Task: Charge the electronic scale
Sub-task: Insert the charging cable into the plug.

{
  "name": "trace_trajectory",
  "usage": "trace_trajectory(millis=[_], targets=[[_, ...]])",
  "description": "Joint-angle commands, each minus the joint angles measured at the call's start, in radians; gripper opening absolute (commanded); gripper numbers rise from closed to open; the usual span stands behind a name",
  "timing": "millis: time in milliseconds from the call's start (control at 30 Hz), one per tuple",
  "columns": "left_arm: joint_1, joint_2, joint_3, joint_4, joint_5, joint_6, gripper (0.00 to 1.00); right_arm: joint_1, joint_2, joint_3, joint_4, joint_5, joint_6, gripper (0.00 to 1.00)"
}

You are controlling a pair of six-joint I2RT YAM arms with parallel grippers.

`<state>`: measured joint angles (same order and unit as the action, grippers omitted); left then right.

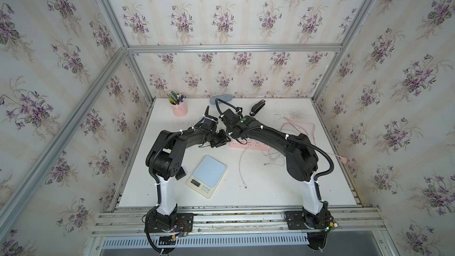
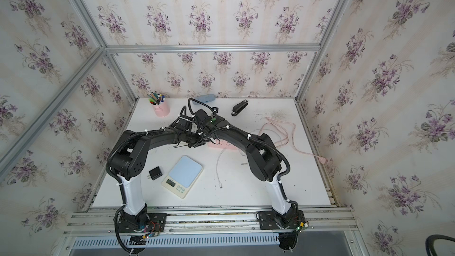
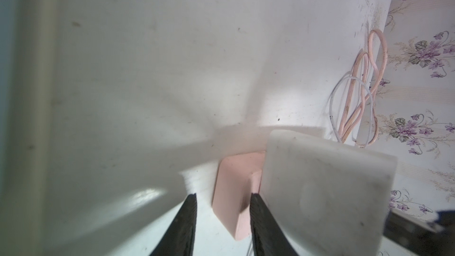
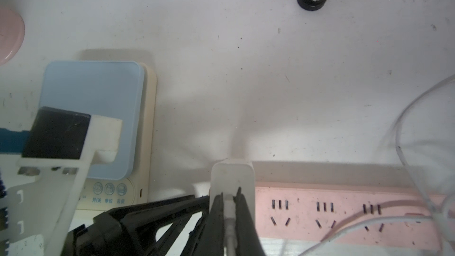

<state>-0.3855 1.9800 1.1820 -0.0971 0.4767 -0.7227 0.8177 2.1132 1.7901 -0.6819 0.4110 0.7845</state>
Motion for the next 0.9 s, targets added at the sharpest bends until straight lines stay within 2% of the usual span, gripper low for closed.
trace_trajectory(millis=[0,500,867], targets=[[0.0,-0.009,-0.004,-0.006,0.008,0.008,0.38,-0.001,0.016,0.021,-0.032,0.013,0.01,0.0],[0.0,-0.018,-0.015,-0.006,0.01,0.011,0.39,0.0,-0.002,-0.012,-0.061,0.008,0.033,0.0],[-0.023,-0.003,0.007,0.005,-0.023,0.061,0.4,-0.017,0.065,0.143,-0.198,-0.117,0.006,0.0]])
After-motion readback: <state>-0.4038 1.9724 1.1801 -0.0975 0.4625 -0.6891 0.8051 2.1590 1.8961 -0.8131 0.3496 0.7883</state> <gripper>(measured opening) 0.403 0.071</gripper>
